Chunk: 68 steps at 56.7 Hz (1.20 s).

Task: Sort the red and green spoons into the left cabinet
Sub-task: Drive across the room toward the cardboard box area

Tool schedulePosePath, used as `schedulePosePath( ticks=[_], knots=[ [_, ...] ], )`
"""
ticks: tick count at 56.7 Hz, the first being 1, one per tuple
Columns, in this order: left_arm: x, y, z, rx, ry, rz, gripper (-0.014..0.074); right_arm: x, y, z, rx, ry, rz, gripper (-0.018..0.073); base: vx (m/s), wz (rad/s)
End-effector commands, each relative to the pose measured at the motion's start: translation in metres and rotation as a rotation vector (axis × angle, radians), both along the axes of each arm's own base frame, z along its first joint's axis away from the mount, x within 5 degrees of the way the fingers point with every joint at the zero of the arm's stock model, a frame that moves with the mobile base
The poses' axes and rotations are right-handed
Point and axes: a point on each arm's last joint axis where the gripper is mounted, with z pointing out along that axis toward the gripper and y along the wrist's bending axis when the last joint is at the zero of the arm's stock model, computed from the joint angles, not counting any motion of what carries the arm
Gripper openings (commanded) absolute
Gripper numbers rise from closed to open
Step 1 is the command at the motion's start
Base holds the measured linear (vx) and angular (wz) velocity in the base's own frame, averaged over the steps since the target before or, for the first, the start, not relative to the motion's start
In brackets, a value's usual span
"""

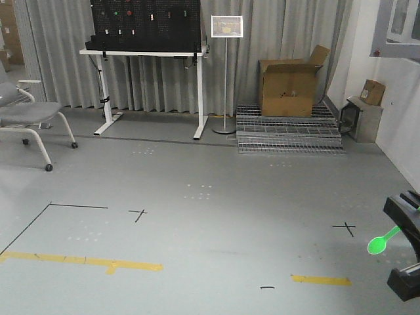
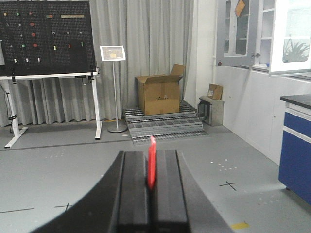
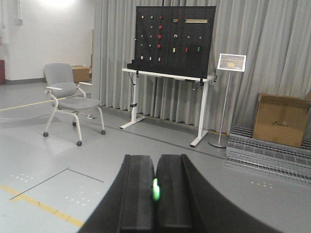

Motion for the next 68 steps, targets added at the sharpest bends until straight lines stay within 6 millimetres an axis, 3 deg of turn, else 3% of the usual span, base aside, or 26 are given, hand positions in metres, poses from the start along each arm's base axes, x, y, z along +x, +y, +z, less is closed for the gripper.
schedulePosePath(
  ticks=[1, 68],
  knots=[
    [-0.0022, -0.0009, 0.0153, -0.037, -0.092, -0.019, -0.0003, -0.0029, 0.0021, 0.0189, 0.035, -0.092, 0.032, -0.0006, 0.59, -0.02],
    [-0.0022, -0.0009, 0.0153, -0.037, -0.092, -0.019, -0.0003, -0.0029, 0.0022, 0.0189, 0.035, -0.092, 0.032, -0.0006, 0.61, -0.03]
  ],
)
